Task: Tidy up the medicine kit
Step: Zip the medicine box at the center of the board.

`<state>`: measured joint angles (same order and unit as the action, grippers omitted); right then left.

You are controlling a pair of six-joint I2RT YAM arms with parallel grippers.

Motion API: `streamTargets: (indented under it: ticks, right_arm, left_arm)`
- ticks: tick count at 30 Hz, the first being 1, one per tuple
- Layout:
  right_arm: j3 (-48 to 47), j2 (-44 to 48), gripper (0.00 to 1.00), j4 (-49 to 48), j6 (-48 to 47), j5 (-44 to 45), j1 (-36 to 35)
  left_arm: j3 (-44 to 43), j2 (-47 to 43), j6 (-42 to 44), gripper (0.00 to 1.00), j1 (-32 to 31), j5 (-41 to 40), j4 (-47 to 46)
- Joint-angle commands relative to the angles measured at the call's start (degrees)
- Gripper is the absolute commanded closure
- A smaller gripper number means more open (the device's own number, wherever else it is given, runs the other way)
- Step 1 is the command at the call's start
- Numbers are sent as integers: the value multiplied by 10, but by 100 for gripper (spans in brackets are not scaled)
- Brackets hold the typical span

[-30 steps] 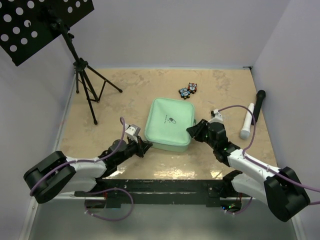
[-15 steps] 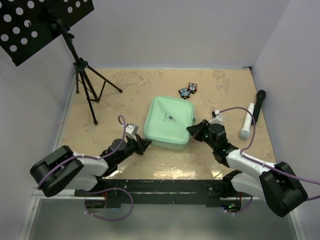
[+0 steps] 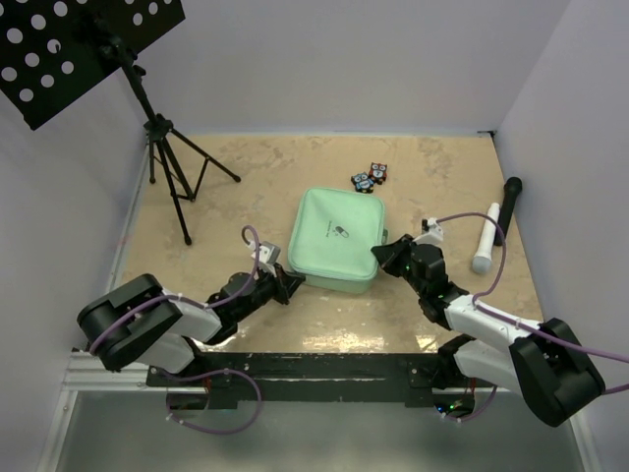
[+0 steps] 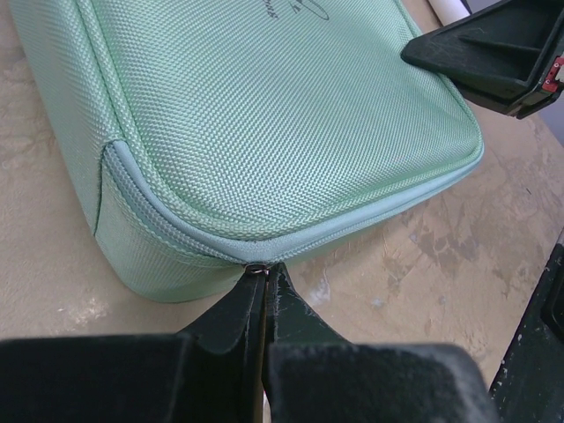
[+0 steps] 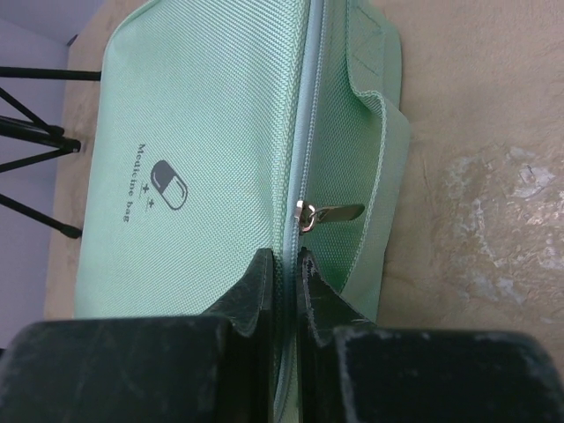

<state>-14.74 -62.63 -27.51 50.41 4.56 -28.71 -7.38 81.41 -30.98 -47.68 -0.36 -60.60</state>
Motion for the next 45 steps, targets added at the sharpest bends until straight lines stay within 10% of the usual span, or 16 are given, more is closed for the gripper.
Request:
streamTargets:
  ticks: [1, 20, 45]
  right_arm:
    - [8, -15, 100, 13, 39, -228, -63]
    - [10, -16, 100, 14, 43, -208, -64]
    - [3, 20, 100, 53, 32, -190, -64]
  left_arm:
    - [-43, 57, -22, 100, -60, 141, 21]
    - [-72, 110, 3, 100, -72, 276, -43]
    - [-88, 94, -5, 100, -68, 168, -25]
